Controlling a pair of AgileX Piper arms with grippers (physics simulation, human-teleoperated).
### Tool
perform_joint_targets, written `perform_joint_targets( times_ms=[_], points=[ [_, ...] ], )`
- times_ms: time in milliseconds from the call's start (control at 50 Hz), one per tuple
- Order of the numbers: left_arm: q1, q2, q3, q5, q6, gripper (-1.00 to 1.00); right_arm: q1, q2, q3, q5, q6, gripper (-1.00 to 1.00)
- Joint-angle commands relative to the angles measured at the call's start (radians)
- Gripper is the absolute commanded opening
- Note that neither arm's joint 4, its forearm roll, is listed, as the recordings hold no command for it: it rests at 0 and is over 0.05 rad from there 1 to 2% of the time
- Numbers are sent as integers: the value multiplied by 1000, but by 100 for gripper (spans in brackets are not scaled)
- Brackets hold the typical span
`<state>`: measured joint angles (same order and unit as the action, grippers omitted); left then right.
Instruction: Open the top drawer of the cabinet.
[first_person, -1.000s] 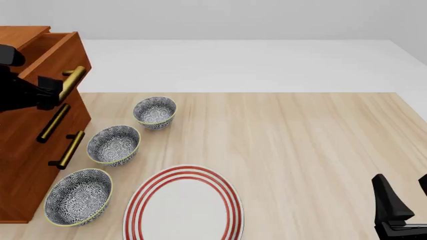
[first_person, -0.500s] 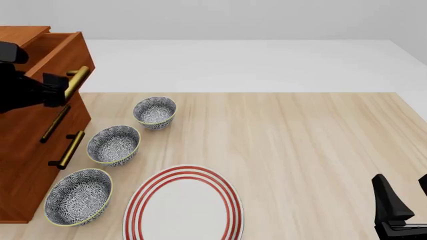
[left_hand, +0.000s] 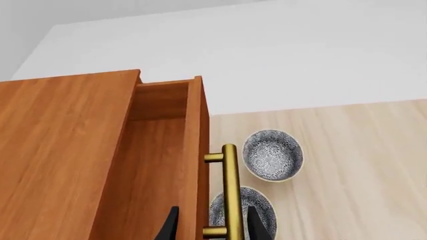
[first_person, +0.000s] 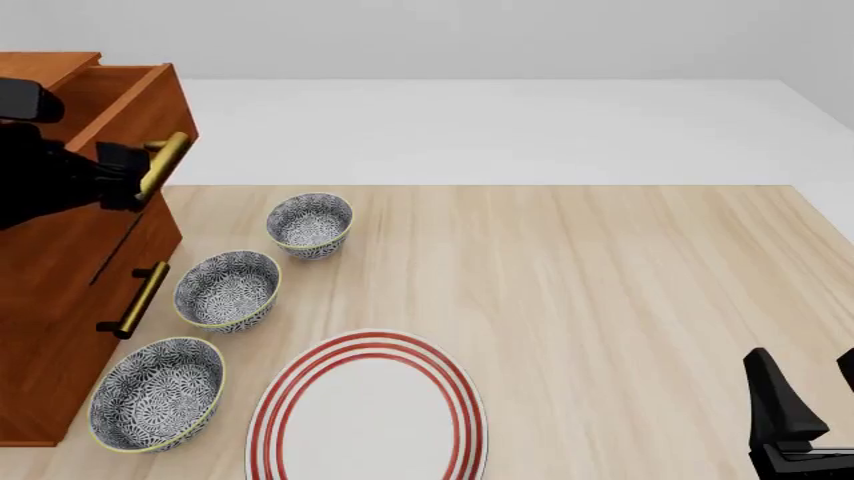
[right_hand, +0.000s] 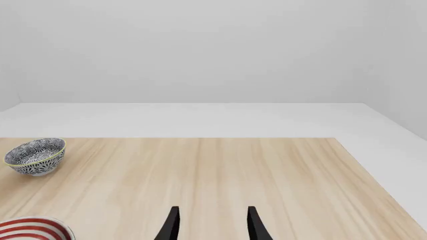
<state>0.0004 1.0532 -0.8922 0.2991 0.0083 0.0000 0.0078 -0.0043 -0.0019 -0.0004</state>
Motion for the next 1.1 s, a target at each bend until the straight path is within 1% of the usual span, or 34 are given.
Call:
perform_joint_targets(
  times_ms=[20, 280, 360, 520, 560, 660, 840, 1100],
  points=[
    [-52, 170, 116, 24, 148, 100, 0, 0, 0, 0, 0, 100],
    [-56, 182, 86, 72, 183, 100, 0, 0, 0, 0, 0, 100],
    [-70, 181, 75, 90, 192, 100, 0, 0, 0, 0, 0, 100],
    [-91, 187, 34, 130, 192, 100, 0, 0, 0, 0, 0, 100],
    [-111, 189, 21, 150, 185, 100, 0, 0, 0, 0, 0, 100],
    [-126, 198, 8, 161, 182, 100, 0, 0, 0, 0, 0, 100],
    [-138, 204, 0, 173, 186, 100, 0, 0, 0, 0, 0, 100],
    [-154, 201, -57, 226, 205, 100, 0, 0, 0, 0, 0, 100]
  ],
)
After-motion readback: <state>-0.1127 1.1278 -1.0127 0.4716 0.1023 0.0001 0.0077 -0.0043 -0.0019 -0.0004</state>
